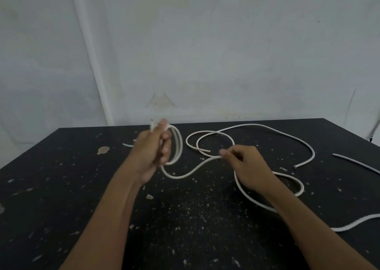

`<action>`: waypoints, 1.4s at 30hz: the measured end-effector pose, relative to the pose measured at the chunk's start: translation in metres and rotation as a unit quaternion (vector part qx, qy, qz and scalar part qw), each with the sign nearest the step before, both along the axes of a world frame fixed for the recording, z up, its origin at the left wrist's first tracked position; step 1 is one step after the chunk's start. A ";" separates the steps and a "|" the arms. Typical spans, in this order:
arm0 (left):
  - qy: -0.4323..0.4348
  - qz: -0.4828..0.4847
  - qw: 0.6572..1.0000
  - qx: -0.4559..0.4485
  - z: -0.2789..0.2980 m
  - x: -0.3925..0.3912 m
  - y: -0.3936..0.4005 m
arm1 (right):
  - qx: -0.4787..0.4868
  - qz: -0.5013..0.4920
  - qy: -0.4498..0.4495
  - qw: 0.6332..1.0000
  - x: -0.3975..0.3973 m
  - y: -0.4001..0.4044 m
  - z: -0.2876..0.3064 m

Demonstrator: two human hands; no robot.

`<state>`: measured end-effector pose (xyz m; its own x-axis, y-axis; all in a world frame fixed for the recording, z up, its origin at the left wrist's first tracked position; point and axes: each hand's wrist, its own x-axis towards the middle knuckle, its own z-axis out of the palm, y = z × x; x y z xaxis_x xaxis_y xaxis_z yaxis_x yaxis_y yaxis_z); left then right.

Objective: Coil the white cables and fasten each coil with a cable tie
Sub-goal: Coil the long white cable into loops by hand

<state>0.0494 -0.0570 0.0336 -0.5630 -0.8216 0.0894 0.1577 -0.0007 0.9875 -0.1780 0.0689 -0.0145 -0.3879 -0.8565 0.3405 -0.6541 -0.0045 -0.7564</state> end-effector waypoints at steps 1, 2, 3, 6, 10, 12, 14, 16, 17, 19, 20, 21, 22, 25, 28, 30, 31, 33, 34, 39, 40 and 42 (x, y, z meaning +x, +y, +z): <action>-0.031 -0.024 0.999 -0.013 0.000 -0.007 0.008 | -0.021 -0.046 -0.011 0.999 0.002 -0.002 -0.001; -0.059 -0.046 0.997 -0.025 -0.001 -0.015 0.016 | -0.043 -0.084 -0.038 0.995 0.004 -0.004 -0.001; -0.084 -0.061 0.994 -0.038 -0.002 -0.022 0.024 | -0.064 -0.109 -0.078 0.989 0.007 -0.004 0.000; -0.123 -0.070 0.987 -0.071 -0.009 -0.042 0.041 | -0.126 -0.109 -0.233 0.958 0.019 -0.004 0.006; -0.117 -0.016 0.989 -0.085 -0.016 -0.059 0.055 | -0.142 0.056 -0.398 0.905 0.039 -0.004 0.014; -0.102 0.024 0.990 -0.096 -0.015 -0.060 0.056 | -0.150 0.084 -0.391 0.904 0.042 -0.005 0.012; -0.094 0.050 0.991 -0.087 -0.014 -0.056 0.050 | -0.163 0.049 -0.337 0.926 0.041 -0.005 0.010; -0.110 0.051 0.989 -0.083 -0.014 -0.051 0.044 | -0.178 0.027 -0.333 0.925 0.036 -0.003 0.010; -0.118 0.044 0.989 -0.083 -0.014 -0.050 0.042 | -0.181 0.031 -0.338 0.923 0.033 -0.003 0.010; -0.110 0.032 0.990 -0.079 -0.017 -0.052 0.042 | -0.174 0.062 -0.327 0.927 0.033 -0.001 0.011; -0.102 0.026 0.991 -0.078 -0.018 -0.053 0.043 | -0.168 0.077 -0.309 0.933 0.035 -0.002 0.010; -0.095 0.023 0.992 -0.077 -0.019 -0.055 0.045 | -0.165 0.084 -0.278 0.943 0.038 -0.003 0.008; -0.089 0.025 0.993 -0.076 -0.021 -0.057 0.045 | -0.163 0.078 -0.233 0.956 0.040 -0.004 0.004; -0.073 0.066 0.994 -0.046 -0.026 -0.059 0.041 | -0.138 0.042 -0.105 0.984 0.043 -0.009 -0.005; -0.063 0.074 0.995 -0.017 -0.027 -0.058 0.037 | -0.136 0.077 -0.062 0.986 0.047 -0.008 -0.006; -0.055 0.072 0.996 -0.012 -0.025 -0.058 0.039 | -0.138 0.106 -0.021 0.985 0.048 -0.004 -0.006; -0.040 0.075 0.996 -0.003 -0.023 -0.058 0.039 | -0.133 0.118 0.002 0.984 0.047 -0.003 -0.006; 0.012 0.092 0.995 0.028 -0.017 -0.055 0.034 | -0.100 0.128 0.058 0.985 0.044 -0.002 -0.009; 0.043 0.102 0.993 0.050 -0.013 -0.052 0.029 | -0.078 0.125 0.075 0.986 0.043 -0.002 -0.011; 0.237 0.048 0.953 0.182 0.000 -0.031 0.006 | -0.040 0.102 0.146 0.983 0.033 -0.002 -0.012; 0.257 0.040 0.947 0.189 0.001 -0.026 0.002 | -0.014 0.095 0.170 0.981 0.029 -0.002 -0.011; 0.274 0.031 0.942 0.190 0.003 -0.017 -0.001 | 0.041 0.076 0.180 0.980 0.021 -0.001 -0.009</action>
